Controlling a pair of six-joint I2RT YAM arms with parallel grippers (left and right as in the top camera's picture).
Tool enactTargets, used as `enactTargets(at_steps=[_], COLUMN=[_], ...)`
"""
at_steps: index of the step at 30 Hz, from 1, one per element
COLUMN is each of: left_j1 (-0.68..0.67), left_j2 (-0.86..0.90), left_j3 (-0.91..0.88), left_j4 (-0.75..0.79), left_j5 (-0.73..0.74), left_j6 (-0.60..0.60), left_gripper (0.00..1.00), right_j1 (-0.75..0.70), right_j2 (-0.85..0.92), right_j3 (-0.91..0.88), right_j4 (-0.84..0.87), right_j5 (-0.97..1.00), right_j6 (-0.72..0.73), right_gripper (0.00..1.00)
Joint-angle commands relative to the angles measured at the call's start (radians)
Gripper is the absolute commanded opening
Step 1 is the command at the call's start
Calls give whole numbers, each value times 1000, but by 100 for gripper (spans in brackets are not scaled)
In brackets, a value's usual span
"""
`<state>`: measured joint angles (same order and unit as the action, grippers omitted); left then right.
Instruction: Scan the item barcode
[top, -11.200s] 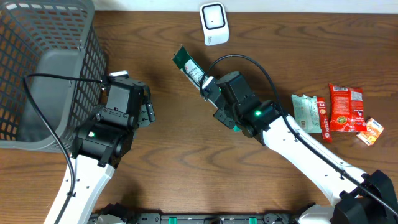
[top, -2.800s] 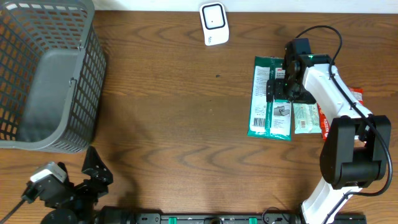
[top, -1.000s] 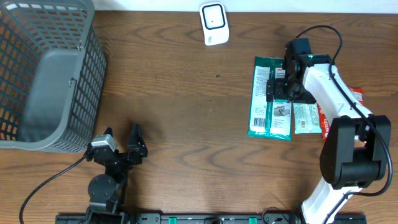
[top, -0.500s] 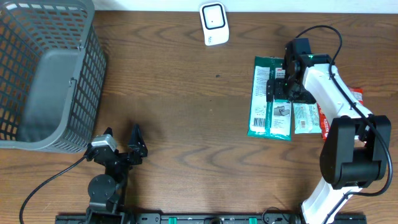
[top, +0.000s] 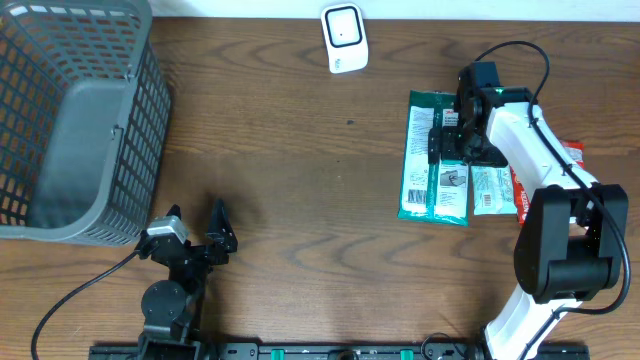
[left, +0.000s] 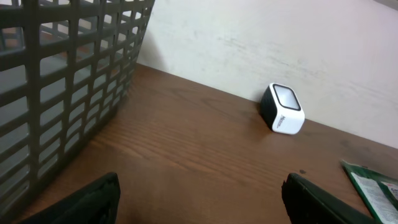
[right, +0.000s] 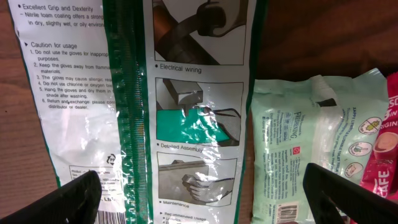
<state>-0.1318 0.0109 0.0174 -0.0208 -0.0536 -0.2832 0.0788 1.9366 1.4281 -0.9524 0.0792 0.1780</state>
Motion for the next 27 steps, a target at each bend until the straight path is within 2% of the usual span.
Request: enactTargets(at_steps=[1, 11, 16, 27], left_j1=[-2, -2, -2, -2], left_j2=[-7, -7, -7, -7], left_j3=[-13, -13, -13, -13], left_j4=[-47, -47, -47, -47], left_j5=[-6, -6, -6, -6], left_j6=[19, 19, 19, 19], left_gripper=[85, 85, 85, 85], right_j1=[23, 209, 296, 319], right_j2=[-21, -163, -291, -676], right_j3=[14, 14, 14, 14], right_j4=[0, 0, -1, -13], right_j5=[6, 9, 179, 208], right_j6=[-7, -6, -7, -8], right_gripper=[99, 99, 99, 99])
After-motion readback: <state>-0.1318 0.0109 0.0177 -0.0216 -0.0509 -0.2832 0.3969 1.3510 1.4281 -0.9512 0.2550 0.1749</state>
